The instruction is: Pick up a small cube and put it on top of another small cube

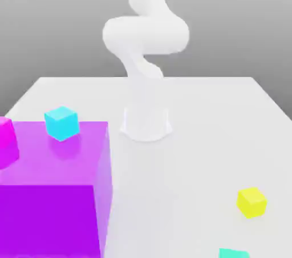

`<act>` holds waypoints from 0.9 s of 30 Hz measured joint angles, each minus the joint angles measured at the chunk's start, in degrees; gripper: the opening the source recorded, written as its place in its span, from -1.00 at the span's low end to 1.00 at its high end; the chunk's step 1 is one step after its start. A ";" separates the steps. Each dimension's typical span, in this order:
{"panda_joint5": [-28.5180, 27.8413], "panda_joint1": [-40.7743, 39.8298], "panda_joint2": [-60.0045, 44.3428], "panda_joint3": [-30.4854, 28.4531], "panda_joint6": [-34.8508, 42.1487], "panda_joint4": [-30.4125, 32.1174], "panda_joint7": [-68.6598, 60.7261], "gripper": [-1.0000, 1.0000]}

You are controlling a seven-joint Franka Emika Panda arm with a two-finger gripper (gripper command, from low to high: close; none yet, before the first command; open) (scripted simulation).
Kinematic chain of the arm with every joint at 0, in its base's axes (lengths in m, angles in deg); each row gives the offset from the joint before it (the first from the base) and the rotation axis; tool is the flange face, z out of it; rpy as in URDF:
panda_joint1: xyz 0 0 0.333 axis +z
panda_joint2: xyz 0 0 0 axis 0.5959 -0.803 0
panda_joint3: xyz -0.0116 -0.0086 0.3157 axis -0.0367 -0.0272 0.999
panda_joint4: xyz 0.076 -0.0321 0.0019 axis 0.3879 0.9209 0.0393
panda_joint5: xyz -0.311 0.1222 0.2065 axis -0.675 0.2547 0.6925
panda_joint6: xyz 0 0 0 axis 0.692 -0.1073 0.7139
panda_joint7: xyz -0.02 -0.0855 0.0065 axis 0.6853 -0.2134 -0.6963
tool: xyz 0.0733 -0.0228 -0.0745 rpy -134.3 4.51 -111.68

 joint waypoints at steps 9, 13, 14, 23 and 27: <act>7.19 10.82 -19.14 -6.49 -3.49 -2.16 -21.37 0.00; 10.61 13.34 -27.56 -7.11 -4.94 -3.12 -30.85 0.00; 11.31 13.96 -29.65 -7.23 -5.34 -3.35 -33.13 0.00; 13.25 17.56 -47.63 -5.75 -9.47 -5.25 -50.58 0.00; 10.77 18.09 -54.96 -4.60 -11.85 -5.91 -56.05 0.00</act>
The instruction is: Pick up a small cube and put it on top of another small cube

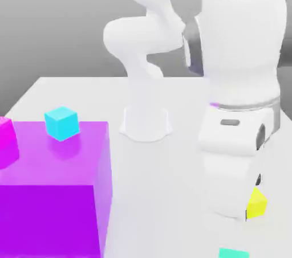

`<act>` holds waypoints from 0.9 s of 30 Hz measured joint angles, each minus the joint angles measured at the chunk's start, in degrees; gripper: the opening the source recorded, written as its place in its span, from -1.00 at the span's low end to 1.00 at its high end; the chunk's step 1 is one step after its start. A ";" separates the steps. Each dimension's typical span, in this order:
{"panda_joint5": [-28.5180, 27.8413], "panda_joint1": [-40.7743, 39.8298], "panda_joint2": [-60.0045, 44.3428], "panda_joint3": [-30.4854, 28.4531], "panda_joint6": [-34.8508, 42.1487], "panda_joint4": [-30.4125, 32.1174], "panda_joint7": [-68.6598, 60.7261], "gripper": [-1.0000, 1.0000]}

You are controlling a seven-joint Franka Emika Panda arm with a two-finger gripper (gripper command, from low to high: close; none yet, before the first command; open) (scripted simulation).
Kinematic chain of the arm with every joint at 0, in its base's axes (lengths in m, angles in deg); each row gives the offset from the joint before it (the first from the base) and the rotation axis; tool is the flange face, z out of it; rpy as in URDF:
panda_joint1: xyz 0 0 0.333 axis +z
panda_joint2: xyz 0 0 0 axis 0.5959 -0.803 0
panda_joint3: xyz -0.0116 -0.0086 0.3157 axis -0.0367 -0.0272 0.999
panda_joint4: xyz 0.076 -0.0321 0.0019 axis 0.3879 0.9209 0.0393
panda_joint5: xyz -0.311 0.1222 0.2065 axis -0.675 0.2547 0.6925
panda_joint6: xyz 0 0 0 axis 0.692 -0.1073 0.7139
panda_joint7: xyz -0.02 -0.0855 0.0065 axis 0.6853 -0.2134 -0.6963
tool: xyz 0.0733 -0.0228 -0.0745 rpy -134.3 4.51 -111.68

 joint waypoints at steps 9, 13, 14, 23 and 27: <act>-5.54 1.13 -16.83 1.23 -9.22 -2.41 -6.48 0.00; -5.36 0.96 -17.99 1.44 -10.04 -2.64 -6.65 -1.00; -5.35 0.96 -17.99 1.44 -9.99 -2.65 -6.66 -1.00; -7.06 3.71 -7.08 0.72 -3.64 2.44 -3.57 -1.00; -8.03 7.74 -0.24 2.02 -3.75 9.86 1.05 -1.00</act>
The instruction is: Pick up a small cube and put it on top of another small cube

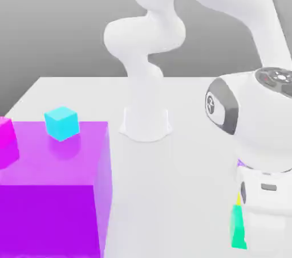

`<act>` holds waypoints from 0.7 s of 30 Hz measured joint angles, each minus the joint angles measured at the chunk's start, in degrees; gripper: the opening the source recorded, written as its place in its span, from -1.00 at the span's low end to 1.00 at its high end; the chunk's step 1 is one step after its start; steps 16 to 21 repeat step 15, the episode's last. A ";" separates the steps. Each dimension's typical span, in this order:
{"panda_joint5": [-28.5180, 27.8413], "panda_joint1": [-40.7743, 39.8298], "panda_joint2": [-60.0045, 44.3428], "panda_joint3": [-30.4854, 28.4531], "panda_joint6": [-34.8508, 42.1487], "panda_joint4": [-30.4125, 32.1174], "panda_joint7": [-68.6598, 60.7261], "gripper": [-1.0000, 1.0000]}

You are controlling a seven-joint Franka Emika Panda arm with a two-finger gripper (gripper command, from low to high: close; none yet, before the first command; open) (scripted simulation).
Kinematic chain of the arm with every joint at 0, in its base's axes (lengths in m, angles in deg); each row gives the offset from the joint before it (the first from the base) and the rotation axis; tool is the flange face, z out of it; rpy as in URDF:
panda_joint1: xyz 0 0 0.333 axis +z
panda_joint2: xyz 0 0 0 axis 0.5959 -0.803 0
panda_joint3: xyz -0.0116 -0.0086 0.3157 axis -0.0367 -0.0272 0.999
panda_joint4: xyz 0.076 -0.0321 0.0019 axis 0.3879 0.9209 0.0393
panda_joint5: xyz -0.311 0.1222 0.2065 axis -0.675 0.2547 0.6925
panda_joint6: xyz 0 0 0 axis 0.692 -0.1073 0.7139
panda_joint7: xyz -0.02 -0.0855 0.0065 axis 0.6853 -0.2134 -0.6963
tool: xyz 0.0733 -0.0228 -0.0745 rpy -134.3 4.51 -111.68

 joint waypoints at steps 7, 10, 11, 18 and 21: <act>-3.68 6.54 11.09 3.66 -2.61 12.60 8.73 -1.00; -3.72 6.56 6.69 3.82 -7.72 13.19 9.17 -1.00; -3.62 6.55 4.77 3.84 -9.64 13.18 9.12 -1.00; -3.57 6.52 3.10 3.87 -11.28 13.14 9.10 1.00; -3.57 6.52 3.10 3.87 -11.28 13.14 9.10 1.00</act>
